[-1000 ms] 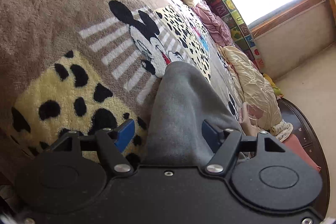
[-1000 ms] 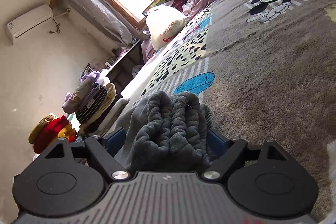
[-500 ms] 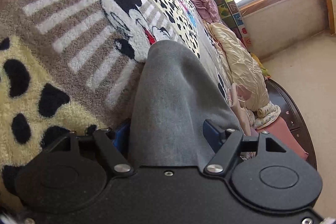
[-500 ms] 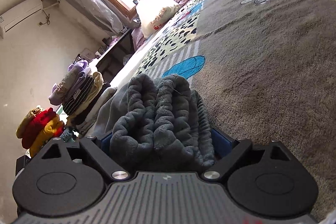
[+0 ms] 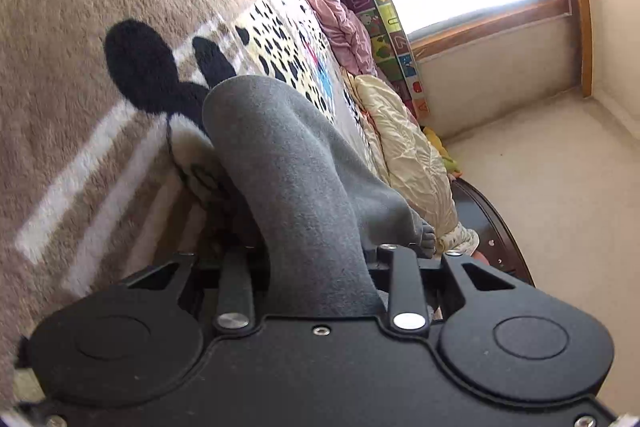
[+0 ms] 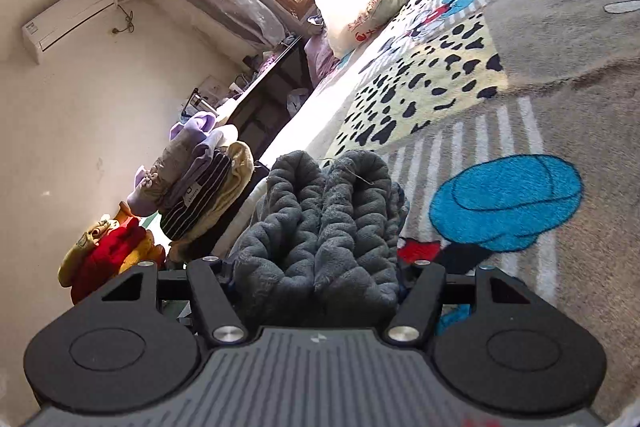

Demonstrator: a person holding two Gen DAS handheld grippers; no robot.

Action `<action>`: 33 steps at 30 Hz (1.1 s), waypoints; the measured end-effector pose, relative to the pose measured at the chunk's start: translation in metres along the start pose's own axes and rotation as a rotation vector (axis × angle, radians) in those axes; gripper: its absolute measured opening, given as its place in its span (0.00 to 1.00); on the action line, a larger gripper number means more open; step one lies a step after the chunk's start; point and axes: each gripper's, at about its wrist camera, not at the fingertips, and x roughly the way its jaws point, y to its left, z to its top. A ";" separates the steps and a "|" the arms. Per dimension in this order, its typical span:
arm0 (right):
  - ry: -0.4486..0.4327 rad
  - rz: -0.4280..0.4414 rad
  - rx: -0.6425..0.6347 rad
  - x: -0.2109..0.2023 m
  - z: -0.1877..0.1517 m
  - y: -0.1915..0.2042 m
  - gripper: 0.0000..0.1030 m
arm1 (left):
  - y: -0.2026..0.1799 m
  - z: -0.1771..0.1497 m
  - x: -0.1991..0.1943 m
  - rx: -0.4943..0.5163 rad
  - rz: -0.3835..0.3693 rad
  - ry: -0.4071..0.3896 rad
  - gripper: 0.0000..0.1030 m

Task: Fold clothes
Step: 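Carry the folded pants with both tools onto the clothes stack and release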

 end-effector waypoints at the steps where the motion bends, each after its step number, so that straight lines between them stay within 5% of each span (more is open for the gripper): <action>1: 0.009 0.024 -0.016 0.017 0.008 0.010 0.61 | 0.001 0.011 -0.008 -0.008 -0.009 -0.050 0.28; 5: 0.046 0.135 -0.084 0.089 0.044 0.050 0.61 | 0.004 0.046 -0.048 -0.014 -0.029 -0.297 0.27; 8: 0.067 0.220 -0.148 0.154 0.069 0.082 0.61 | 0.014 0.054 -0.062 0.002 0.087 -0.507 0.33; 10: 0.103 0.126 -0.191 0.207 0.074 0.091 0.74 | 0.033 0.056 -0.055 -0.069 0.245 -0.559 0.69; 12: 0.166 -0.028 -0.220 0.263 0.072 0.094 0.73 | 0.053 0.058 -0.049 -0.140 0.316 -0.546 0.67; 15: 0.150 -0.109 -0.183 0.279 0.060 0.090 0.75 | 0.052 0.062 -0.048 -0.126 0.320 -0.512 0.69; 24: 0.101 -0.060 -0.021 0.238 0.048 0.058 0.81 | 0.064 0.063 -0.058 -0.177 0.275 -0.505 0.69; 26: 0.070 -0.078 0.000 0.230 0.042 0.055 0.93 | 0.065 0.062 -0.059 -0.176 0.272 -0.494 0.66; 28: 0.108 -0.080 0.022 0.237 0.031 0.050 0.95 | 0.069 0.062 -0.057 -0.181 0.258 -0.464 0.41; 30: 0.149 -0.095 -0.096 0.250 0.016 0.055 0.94 | 0.073 0.061 -0.055 -0.200 0.226 -0.439 0.33; 32: 0.174 -0.108 -0.168 0.261 0.008 0.058 0.81 | 0.067 0.059 -0.056 -0.177 0.210 -0.440 0.29; 33: 0.154 -0.074 -0.094 0.258 0.010 0.053 0.70 | 0.061 0.059 -0.056 -0.148 0.199 -0.442 0.27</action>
